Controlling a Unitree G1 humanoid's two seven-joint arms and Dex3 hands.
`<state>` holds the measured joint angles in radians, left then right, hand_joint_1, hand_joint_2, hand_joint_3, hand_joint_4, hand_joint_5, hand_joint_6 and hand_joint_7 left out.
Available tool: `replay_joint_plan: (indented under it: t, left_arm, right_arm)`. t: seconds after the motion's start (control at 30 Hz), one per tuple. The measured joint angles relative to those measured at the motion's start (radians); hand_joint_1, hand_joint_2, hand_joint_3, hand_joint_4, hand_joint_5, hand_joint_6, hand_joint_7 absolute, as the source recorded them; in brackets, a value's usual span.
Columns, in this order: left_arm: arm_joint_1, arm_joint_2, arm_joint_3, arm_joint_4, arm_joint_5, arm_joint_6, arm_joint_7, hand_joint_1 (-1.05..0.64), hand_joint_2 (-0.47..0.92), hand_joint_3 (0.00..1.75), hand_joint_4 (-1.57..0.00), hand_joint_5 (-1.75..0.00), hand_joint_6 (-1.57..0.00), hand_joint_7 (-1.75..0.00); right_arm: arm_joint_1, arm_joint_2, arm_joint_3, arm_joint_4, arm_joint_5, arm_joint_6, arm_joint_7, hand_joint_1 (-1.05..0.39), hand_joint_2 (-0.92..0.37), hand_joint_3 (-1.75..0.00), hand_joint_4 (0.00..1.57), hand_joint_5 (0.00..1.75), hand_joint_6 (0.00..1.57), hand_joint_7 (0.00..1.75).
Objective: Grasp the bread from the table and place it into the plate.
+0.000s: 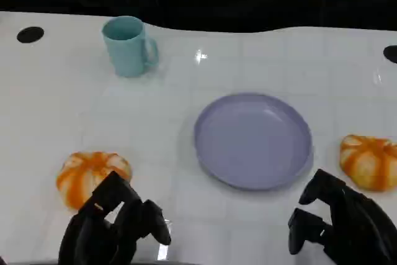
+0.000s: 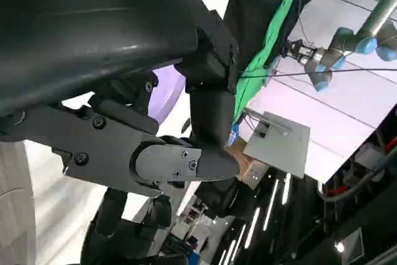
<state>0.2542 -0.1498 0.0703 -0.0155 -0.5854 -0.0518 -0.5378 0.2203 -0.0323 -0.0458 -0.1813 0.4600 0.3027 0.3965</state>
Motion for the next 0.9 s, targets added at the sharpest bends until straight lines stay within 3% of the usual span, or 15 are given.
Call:
replay_joint_plan:
  t: [0.77, 0.9]
  left_arm:
    - [-0.001, 0.001, 0.000, 0.000, 0.000, 0.001, 0.005, -0.53, 0.92, 0.31, -0.80, -1.75, -0.54, -1.75]
    - [0.000, 0.001, 0.001, 0.000, 0.000, 0.005, 0.006, -0.54, 0.92, 0.31, -0.71, -1.72, -0.55, -1.49]
  right_arm:
    - [0.000, -0.002, 0.000, 0.000, 0.001, -0.003, 0.001, -0.55, -0.92, -0.46, 0.76, 1.75, 0.48, 1.74]
    - [0.000, -0.003, 0.000, 0.000, -0.002, -0.004, 0.002, -0.54, -0.92, -0.47, 0.76, 1.75, 0.47, 1.74]
